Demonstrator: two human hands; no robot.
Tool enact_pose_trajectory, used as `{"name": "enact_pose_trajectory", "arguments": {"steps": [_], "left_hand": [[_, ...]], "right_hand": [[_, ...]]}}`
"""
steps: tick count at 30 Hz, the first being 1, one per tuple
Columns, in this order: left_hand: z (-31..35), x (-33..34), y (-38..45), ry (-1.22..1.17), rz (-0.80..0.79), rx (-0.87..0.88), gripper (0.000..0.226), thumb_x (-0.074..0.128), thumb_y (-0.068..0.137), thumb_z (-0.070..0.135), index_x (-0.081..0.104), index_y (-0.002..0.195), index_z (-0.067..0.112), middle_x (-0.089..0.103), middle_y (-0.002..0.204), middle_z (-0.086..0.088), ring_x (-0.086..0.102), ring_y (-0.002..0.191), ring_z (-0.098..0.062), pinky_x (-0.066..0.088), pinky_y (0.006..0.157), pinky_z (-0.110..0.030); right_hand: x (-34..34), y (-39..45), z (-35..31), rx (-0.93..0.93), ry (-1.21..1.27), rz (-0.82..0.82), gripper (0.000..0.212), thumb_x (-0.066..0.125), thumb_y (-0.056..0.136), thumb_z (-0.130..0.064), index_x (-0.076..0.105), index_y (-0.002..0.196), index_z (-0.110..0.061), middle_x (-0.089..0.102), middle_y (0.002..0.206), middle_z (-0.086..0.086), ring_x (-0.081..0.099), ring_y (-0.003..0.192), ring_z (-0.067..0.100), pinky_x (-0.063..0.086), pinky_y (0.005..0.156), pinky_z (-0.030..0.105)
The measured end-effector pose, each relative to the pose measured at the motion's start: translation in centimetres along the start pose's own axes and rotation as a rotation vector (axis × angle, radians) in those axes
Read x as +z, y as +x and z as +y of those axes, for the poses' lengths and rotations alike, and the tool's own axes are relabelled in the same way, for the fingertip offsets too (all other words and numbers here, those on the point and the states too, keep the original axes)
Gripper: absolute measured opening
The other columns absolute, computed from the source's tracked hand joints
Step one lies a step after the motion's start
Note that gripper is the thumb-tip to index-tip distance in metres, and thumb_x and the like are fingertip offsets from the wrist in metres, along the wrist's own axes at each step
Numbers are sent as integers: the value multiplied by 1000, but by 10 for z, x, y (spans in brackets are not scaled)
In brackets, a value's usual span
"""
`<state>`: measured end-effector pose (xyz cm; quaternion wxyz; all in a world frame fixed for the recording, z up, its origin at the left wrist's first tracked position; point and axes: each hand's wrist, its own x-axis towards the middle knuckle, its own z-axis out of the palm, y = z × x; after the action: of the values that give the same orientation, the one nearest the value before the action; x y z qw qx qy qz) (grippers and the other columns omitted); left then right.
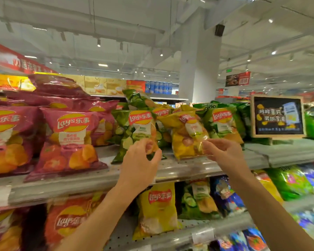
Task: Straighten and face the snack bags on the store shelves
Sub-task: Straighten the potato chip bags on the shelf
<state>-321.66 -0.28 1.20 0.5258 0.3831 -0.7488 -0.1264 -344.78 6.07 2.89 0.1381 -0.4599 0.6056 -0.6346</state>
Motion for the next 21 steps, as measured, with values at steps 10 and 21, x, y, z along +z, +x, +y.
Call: {"name": "enact_pose_trajectory", "arguments": {"steps": [10,21], "left_hand": [[53,103,49,82,-97,-298,101,63,78,73,24,153,18,46,148,-3,47,133,-25,44,107,-47],[52,120,89,20,-192,-673,148,70,33,91,34,151,10,54,143,-6,57,120,-25,48,93,-34]], "right_hand": [[-104,113,61,-54,-285,123,68,76,84,-53,55,136,-15,62,113,0,61,105,19,53,91,42],[-98,192,76,69,-215,-479,85,78,40,-74,64,112,-29,72,110,-7,66,99,11,51,73,25]]}}
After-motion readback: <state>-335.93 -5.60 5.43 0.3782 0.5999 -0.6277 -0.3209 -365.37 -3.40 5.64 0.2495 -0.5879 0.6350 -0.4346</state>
